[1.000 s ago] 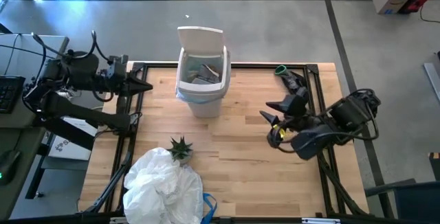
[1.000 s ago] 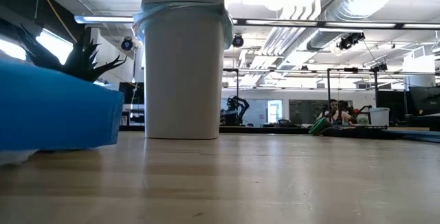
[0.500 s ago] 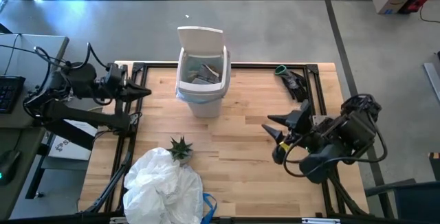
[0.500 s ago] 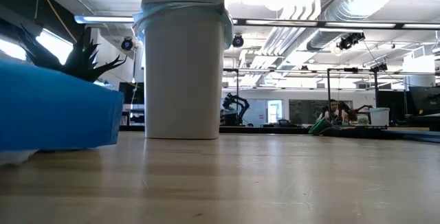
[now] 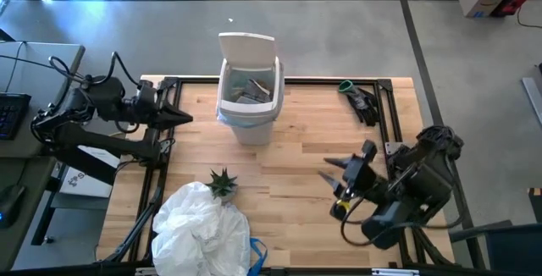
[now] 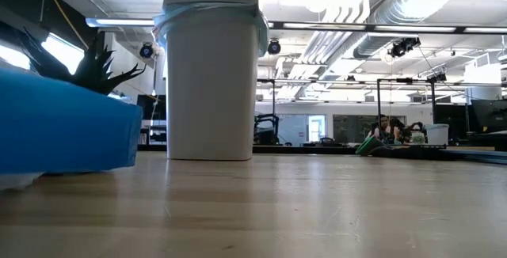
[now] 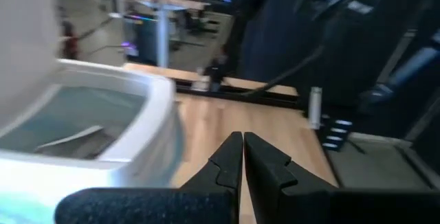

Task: Place trash/remove bag and relplace
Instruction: Remove the trash bag from the trash bin

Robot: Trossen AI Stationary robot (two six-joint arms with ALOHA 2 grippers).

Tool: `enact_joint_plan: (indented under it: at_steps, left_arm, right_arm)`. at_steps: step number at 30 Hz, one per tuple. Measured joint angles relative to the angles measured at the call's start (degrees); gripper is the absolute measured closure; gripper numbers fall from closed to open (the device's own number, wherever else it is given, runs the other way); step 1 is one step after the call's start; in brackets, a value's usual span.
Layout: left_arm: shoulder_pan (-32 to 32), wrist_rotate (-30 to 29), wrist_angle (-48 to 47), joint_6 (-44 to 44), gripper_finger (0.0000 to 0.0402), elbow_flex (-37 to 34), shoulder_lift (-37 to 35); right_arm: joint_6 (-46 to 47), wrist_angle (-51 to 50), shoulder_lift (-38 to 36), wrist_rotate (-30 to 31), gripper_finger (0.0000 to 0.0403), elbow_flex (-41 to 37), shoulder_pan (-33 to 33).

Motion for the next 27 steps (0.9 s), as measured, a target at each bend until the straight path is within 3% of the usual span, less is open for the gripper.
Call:
enact_joint_plan:
  at_steps: [3, 10, 20, 27]
  left_arm:
    - [0.0, 2.6, 0.7, -1.3, 0.0402, 0.0, 0.2]
    - [-0.4, 1.4, 2.3, -4.8, 0.0402, 0.0, 0.0]
    - [-0.8, 1.3, 4.4, -8.9, 0.0402, 0.0, 0.0]
    - [-1.9, 3.9, 4.1, -8.3, 0.0402, 0.0, 0.8]
  right_arm:
    - [1.0, 0.0, 1.6, 0.0, 0.0265, 0.0, 1.4]
    - [10.8, -0.1, 3.1, 5.5, 0.0265, 0.0, 6.5]
    - [21.9, 1.8, 3.1, 1.7, 0.0265, 0.0, 8.1]
    - [19.5, 2.5, 3.5, 1.4, 0.0265, 0.0, 7.7]
